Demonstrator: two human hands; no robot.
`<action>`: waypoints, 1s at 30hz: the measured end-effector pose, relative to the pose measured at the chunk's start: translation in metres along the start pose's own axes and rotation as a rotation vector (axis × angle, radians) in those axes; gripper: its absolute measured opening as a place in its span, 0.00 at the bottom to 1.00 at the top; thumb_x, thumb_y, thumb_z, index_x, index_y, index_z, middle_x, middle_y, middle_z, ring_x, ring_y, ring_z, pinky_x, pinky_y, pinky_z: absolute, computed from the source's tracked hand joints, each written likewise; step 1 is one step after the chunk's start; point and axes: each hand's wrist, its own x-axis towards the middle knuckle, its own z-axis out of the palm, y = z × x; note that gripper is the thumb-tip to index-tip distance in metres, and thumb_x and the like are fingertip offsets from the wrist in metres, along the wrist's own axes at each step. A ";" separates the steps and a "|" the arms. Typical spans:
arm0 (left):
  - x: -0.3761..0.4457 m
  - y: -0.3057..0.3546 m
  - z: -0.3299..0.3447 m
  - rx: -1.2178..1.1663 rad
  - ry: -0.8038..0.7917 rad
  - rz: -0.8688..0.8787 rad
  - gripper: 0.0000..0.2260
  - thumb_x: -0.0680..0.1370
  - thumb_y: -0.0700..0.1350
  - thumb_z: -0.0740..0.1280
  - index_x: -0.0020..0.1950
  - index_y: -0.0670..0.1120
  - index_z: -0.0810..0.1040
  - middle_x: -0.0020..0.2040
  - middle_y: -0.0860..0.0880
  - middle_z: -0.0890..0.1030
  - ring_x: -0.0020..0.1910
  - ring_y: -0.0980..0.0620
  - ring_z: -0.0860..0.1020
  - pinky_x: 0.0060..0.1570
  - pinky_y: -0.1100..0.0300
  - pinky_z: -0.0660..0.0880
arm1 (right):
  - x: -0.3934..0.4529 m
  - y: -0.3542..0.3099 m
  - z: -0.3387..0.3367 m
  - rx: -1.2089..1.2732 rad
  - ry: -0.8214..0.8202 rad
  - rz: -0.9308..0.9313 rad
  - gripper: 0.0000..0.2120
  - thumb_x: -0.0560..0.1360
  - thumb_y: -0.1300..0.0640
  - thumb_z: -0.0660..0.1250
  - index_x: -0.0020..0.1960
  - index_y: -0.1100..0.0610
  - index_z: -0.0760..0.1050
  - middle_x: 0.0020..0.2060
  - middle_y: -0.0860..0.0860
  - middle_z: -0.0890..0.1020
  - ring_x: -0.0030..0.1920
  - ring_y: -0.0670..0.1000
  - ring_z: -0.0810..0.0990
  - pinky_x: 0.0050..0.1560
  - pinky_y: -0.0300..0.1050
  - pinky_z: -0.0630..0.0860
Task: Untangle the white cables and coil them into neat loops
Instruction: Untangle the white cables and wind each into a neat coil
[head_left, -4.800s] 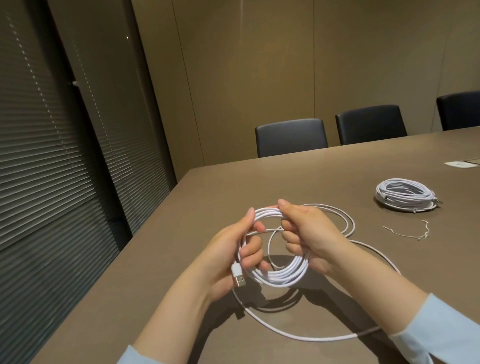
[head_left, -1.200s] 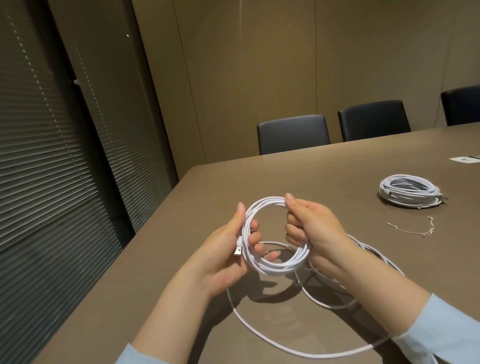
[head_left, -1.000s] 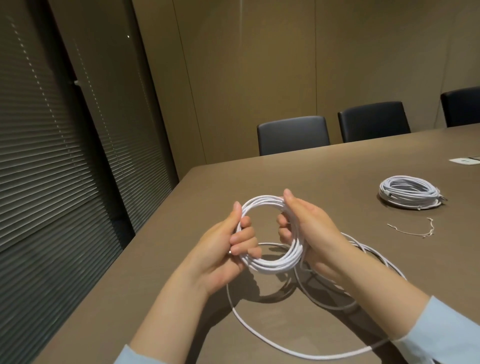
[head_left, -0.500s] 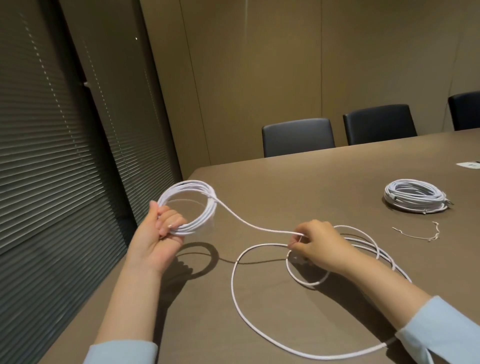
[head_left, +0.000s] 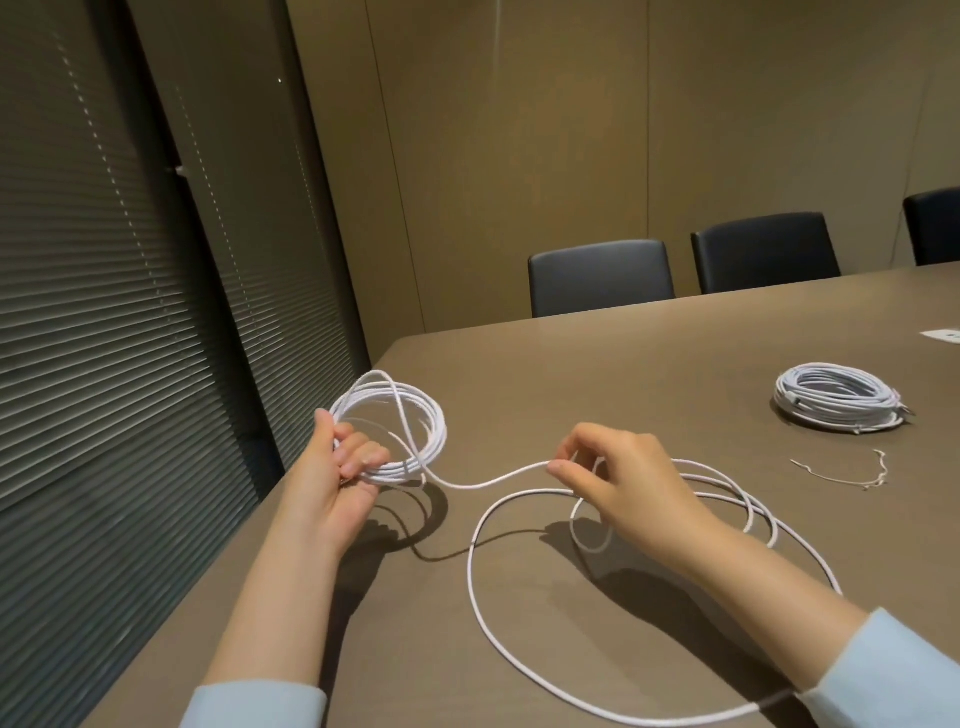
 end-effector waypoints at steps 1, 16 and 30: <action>-0.001 -0.004 0.003 0.080 -0.034 -0.019 0.19 0.83 0.55 0.56 0.35 0.48 0.67 0.25 0.54 0.59 0.20 0.58 0.57 0.22 0.67 0.62 | -0.001 -0.003 0.002 0.036 0.032 -0.018 0.08 0.75 0.51 0.70 0.38 0.47 0.75 0.29 0.45 0.78 0.27 0.45 0.74 0.33 0.44 0.72; -0.054 -0.066 0.053 0.756 -0.362 -0.338 0.17 0.82 0.52 0.60 0.36 0.44 0.69 0.27 0.47 0.70 0.24 0.51 0.71 0.25 0.62 0.73 | 0.000 -0.020 0.003 0.483 0.146 -0.054 0.05 0.77 0.60 0.68 0.43 0.54 0.76 0.37 0.48 0.79 0.37 0.45 0.76 0.38 0.33 0.72; -0.045 -0.061 0.050 0.533 -0.286 -0.438 0.16 0.80 0.52 0.61 0.36 0.44 0.70 0.26 0.52 0.59 0.20 0.57 0.60 0.21 0.68 0.58 | 0.003 -0.020 -0.007 0.809 0.031 0.306 0.20 0.73 0.40 0.67 0.56 0.53 0.77 0.50 0.49 0.82 0.52 0.48 0.80 0.52 0.41 0.76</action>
